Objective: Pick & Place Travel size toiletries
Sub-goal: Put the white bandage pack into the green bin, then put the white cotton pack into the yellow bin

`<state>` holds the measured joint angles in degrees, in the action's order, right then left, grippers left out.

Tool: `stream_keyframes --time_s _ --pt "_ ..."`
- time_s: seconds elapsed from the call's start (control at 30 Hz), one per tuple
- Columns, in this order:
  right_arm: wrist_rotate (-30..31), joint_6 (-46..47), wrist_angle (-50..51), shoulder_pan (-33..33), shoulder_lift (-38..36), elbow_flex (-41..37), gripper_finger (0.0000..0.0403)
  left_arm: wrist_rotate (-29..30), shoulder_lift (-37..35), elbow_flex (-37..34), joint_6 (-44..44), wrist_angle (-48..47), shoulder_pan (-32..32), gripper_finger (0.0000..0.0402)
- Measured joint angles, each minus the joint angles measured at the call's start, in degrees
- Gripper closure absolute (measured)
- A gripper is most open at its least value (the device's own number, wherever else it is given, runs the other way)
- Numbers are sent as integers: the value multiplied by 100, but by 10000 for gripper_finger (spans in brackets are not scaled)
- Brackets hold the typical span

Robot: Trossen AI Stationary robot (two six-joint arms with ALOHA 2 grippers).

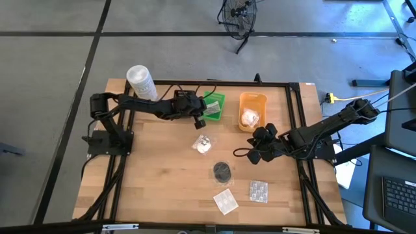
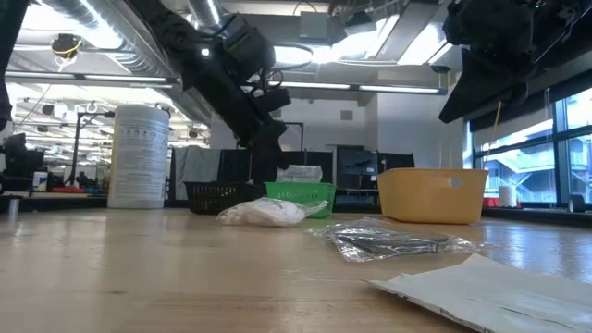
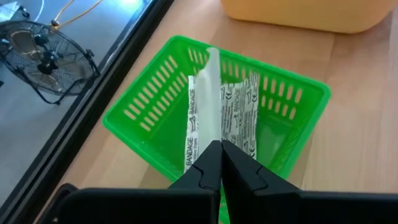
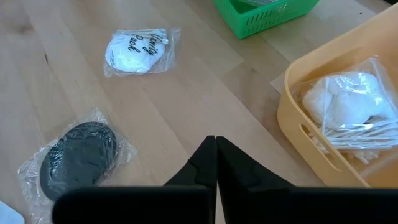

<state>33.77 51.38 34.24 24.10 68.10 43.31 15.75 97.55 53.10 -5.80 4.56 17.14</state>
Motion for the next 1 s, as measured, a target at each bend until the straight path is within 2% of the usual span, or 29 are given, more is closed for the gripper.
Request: stream_keyframes --time_s 0.47,0.57,0.8,1.0 --pt "-14 3 0 2 0 0 371 -150 1 0 -503 -2 1 383" --pt "-14 -32 0 1 0 0 378 -368 1 0 -780 -2 1 368" --pt "-14 -83 0 0 0 0 397 -365 1 0 -805 173 1 323" --pt "-16 -84 0 2 0 0 392 -355 -126 21 -477 118 -27 290"
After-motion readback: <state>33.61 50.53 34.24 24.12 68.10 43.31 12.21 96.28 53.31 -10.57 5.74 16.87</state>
